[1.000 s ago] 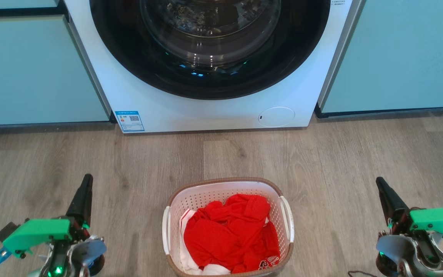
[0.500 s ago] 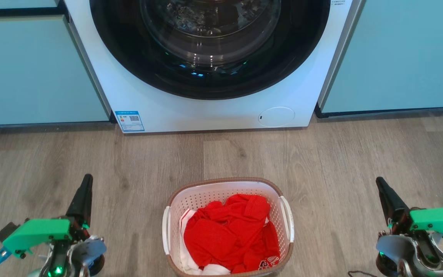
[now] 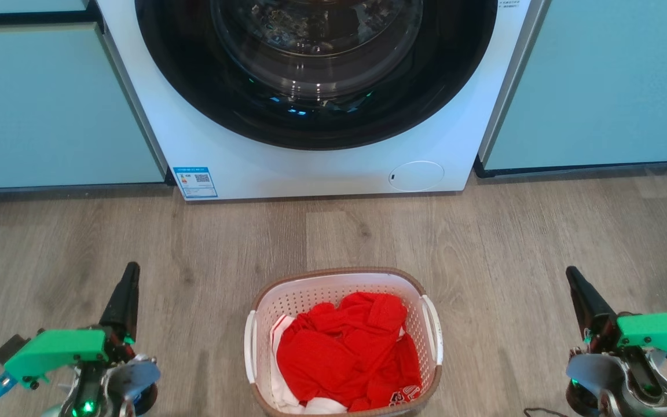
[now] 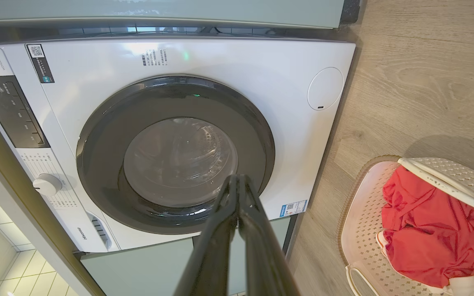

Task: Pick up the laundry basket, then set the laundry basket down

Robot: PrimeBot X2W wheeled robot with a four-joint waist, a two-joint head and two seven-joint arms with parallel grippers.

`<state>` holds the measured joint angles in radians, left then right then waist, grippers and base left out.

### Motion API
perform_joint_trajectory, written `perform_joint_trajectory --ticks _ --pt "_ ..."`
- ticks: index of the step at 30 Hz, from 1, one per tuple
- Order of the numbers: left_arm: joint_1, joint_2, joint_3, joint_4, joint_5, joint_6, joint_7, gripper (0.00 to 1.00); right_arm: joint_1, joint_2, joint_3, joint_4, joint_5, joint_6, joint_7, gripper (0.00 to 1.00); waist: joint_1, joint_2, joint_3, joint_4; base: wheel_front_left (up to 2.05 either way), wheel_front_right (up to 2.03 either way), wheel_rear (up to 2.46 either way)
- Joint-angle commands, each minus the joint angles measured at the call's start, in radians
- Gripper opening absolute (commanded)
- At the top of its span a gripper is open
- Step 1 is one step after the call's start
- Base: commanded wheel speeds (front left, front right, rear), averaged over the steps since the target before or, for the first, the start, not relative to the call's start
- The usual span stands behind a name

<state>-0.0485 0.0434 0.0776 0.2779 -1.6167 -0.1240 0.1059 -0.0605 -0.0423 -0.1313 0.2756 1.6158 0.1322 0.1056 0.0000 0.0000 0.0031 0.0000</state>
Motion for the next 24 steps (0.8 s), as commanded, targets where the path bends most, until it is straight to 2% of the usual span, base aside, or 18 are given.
perform_joint_trajectory --ticks 1,14,15,18,24 --pt "-0.059 0.007 0.036 -0.033 0.008 -0.007 0.007 0.00 -0.047 -0.008 0.018 -0.031 -0.007 -0.002 0.007 0.00 0.0000 0.0000 0.000 0.000 0.00 0.00 0.00" --pt "-0.059 0.007 0.036 -0.033 0.008 -0.007 0.007 0.00 -0.047 -0.008 0.018 -0.031 -0.007 -0.002 0.007 0.00 0.0000 0.0000 0.000 0.000 0.00 0.00 0.00" --pt "0.000 0.000 0.000 0.000 0.000 0.000 0.000 1.00 0.000 0.000 0.000 0.000 0.000 0.000 0.000 1.00 0.0000 0.0000 0.000 0.000 0.00 0.00 0.00" --pt "0.023 -0.004 -0.003 0.041 -0.001 0.001 -0.002 1.00 0.019 0.005 0.003 0.041 0.000 0.000 -0.002 1.00 0.0000 0.0000 0.000 0.000 0.00 0.00 0.00" --pt "0.022 -0.004 -0.007 0.043 0.004 0.001 -0.018 1.00 0.024 0.005 0.006 0.031 -0.015 0.000 -0.018 1.00 0.0000 0.0000 -0.002 0.000 0.00 0.00 0.00"
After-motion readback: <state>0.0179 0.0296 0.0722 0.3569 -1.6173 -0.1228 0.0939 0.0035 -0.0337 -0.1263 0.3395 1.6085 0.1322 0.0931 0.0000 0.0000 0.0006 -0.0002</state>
